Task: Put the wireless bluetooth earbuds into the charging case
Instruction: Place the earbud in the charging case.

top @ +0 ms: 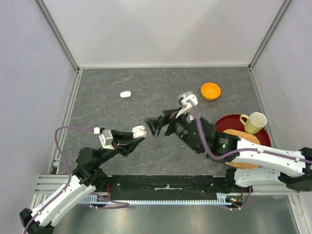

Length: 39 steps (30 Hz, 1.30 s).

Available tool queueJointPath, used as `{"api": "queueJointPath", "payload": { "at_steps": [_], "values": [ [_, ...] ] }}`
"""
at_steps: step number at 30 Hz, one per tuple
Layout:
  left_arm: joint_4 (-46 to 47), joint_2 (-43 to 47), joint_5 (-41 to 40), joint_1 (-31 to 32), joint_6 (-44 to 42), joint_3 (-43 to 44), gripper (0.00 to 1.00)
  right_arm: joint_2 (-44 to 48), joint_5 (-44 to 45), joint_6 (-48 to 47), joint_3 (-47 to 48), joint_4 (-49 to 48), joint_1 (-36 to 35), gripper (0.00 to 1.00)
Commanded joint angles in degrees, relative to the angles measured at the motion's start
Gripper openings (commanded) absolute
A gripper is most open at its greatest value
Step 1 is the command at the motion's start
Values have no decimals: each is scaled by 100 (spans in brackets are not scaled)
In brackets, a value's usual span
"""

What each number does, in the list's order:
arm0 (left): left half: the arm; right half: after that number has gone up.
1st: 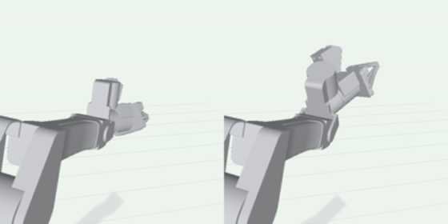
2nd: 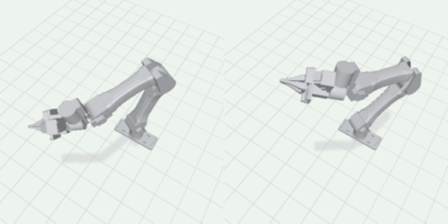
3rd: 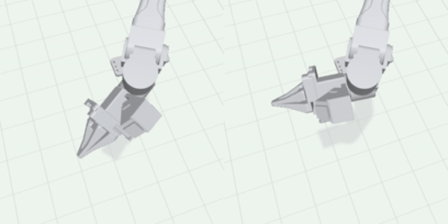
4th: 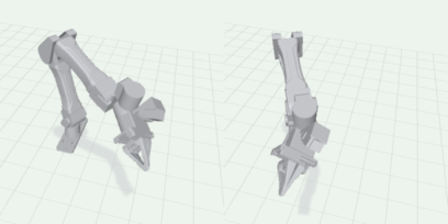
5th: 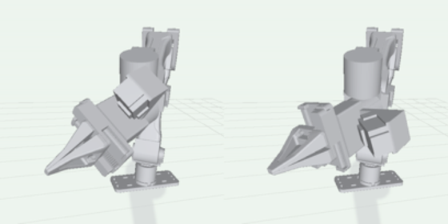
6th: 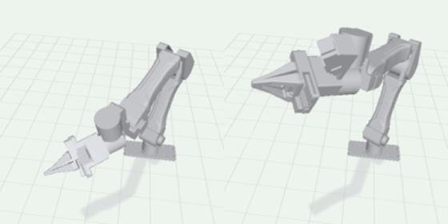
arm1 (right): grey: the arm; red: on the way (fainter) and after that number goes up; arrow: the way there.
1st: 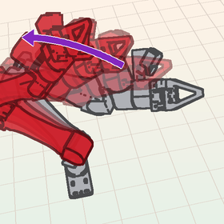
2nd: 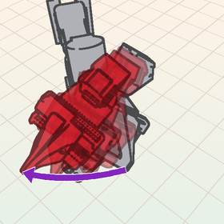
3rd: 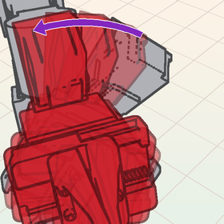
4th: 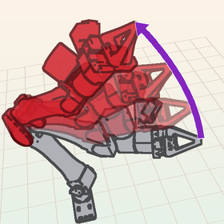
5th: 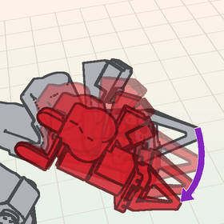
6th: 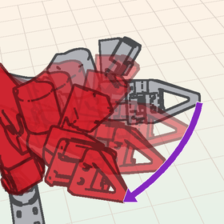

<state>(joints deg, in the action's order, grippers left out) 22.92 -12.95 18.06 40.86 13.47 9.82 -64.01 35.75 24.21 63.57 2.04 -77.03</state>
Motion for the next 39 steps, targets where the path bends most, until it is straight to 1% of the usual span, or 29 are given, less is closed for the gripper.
{"api": "queueJointPath", "payload": {
  "at_steps": [1, 2, 3, 6, 7, 10, 14, 22, 23, 26, 27, 29, 30, 32, 33, 39],
  "values": [
    [327, 56, -31, -26, -407, 107, 2, 310, -1541, 1541, 261, 621, 1022, 96],
    [336, 47, -14, -17, -433, 116, 2, 301, -1849, 1700, 270, 805, 1189, 96],
    [354, 38, 13, -17, -451, 134, 2, 258, -2513, 1962, 287, 867, 1478, 96],
    [363, -32, 74, -26, -513, 204, 2, 48, -3431, 2350, 252, 930, 1796, 96],
    [380, -50, 83, -17, -530, 230, 2, -6, -3887, 2413, 217, 921, 1823, 96],
    [468, -111, 127, -17, -539, 248, 2, -217, -4407, 2658, 69, 798, 1824, 96],
    [494, -146, 171, -17, -539, 266, 2, -279, -4690, 3168, -345, 114, 1832, 95],
    [486, -67, 171, -17, -504, 257, 2, -534, -4919, 3520, -618, -161, 1832, 93],
    [486, -67, 188, -17, -504, 257, 2, -577, -4946, 3564, -627, -317, 1824, 92],
    [486, -58, 197, -17, -495, 265, 2, -648, -4963, 3626, -662, -441, 1824, 88],
    [494, -67, 215, -26, -486, 266, 2, -657, -4946, 3644, -670, -468, 1832, 85],
    [494, -67, 232, -17, -477, 274, 2, -683, -4920, 3670, -688, -529, 1832, 81],
    [494, -76, 241, -26, -469, 274, 2, -692, -4928, 3688, -697, -556, 1824, 76],
    [494, -85, 250, -17, -460, 274, 2, -736, -4954, 3688, -679, -591, 1841, 74],
    [494, -94, 250, -26, -451, 274, 2, -753, -4981, 3714, -671, -600, 1841, 71],
    [521, -137, 215, -17, -451, 239, 2, -868, -5192, 3705, -671, -688, 1832, 68]
  ]
}}
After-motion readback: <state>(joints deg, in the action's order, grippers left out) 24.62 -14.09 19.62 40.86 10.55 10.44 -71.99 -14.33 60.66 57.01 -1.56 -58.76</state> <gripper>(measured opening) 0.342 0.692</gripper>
